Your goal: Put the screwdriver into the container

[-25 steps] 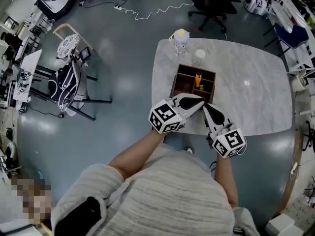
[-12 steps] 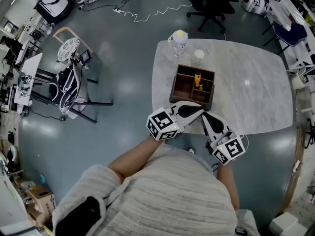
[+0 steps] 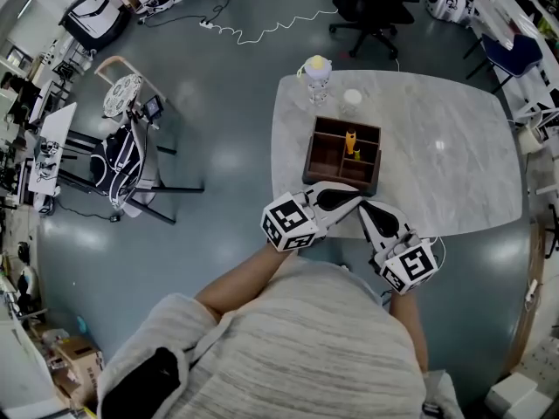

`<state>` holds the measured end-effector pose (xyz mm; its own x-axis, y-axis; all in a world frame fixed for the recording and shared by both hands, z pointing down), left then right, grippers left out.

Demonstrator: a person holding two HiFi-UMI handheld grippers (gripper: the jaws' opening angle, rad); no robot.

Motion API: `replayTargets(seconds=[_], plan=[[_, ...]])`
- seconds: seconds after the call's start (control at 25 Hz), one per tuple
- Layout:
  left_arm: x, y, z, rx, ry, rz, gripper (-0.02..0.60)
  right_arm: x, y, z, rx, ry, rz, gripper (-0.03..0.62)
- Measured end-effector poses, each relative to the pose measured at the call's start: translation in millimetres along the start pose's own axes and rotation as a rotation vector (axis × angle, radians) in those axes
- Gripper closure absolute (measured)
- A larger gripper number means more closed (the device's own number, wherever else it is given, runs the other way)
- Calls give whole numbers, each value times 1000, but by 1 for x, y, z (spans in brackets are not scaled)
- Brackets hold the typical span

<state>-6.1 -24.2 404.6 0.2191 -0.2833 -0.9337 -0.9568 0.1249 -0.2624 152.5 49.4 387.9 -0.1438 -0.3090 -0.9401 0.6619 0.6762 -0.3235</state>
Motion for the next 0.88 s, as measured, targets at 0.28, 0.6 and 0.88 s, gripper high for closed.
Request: replayTargets(seconds=[0.28,0.6,0.88], plan=[[0,0,3,-4,-9,-24,568,2,3,-3,-13,13,-39,579],[5,2,-1,-4,-10,-16,567,8,0,-3,-17,29,-41,579],[4,0,-3,-2,-10,-22,568,7,-2,0,-17,31,-46,579]])
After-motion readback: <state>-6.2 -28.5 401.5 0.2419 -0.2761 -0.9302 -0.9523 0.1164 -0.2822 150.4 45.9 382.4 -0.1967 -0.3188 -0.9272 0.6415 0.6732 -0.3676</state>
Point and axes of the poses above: the fingertips, and each gripper's own axes: y backward along the fingers, z to its right, x out of its top, the point moved 10 cm from there along y, backward along the fingers, and after that the axes turned 12 degrees about -z, right-handed, at the moved point
